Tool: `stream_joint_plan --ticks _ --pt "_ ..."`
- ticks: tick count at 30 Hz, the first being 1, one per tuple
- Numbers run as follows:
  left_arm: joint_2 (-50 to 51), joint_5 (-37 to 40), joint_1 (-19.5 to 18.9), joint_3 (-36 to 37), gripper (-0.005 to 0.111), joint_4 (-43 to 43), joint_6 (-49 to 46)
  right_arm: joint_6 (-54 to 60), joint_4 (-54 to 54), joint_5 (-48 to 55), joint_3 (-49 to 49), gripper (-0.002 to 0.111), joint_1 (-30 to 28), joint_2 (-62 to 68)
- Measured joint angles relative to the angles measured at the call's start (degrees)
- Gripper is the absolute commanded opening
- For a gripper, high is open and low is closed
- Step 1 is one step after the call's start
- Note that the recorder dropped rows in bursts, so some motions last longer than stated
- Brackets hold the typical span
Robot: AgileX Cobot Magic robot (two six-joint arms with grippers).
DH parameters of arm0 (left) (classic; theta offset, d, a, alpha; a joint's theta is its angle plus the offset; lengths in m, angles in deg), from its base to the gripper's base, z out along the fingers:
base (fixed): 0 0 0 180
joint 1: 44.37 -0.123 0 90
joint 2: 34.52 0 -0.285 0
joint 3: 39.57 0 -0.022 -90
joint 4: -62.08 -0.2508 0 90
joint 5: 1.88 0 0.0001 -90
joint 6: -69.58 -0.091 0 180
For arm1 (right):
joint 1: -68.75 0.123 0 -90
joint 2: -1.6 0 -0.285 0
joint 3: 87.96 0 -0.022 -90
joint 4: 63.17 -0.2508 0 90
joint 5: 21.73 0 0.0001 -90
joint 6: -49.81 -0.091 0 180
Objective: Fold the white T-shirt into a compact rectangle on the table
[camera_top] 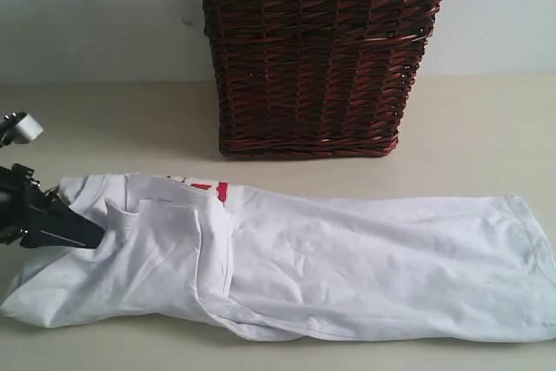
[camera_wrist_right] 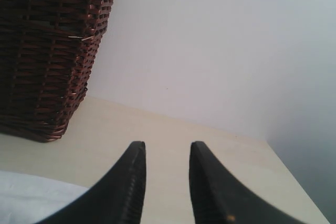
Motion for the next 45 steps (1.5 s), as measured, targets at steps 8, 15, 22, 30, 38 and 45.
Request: stream_joint_plan --ticks 8,15,22,30,38,45 --pt "-0.09 -7.08 0.0 7.95 0.06 2.68 -6.27 0.0 0.0 0.0 0.0 0.03 0.0 0.0" --pt "-0.09 -17.33 0.0 9.81 0.008 12.01 -14.51 0.0 0.0 0.0 0.0 0.03 0.0 0.0" --pt "-0.09 -18.32 0.23 9.93 0.0 13.43 -16.47 0.0 0.0 0.0 0.0 0.03 0.0 0.0" --pt "-2.01 -18.59 -4.58 9.93 0.0 8.65 -14.06 0.0 0.0 0.0 0.0 0.03 0.0 0.0" --pt "-8.55 -15.06 -10.42 10.05 0.0 13.01 -17.84 0.0 0.0 0.0 0.0 0.03 0.0 0.0" --pt "-11.02 -14.37 -10.42 10.05 0.0 14.15 -19.58 0.0 0.0 0.0 0.0 0.03 0.0 0.0"
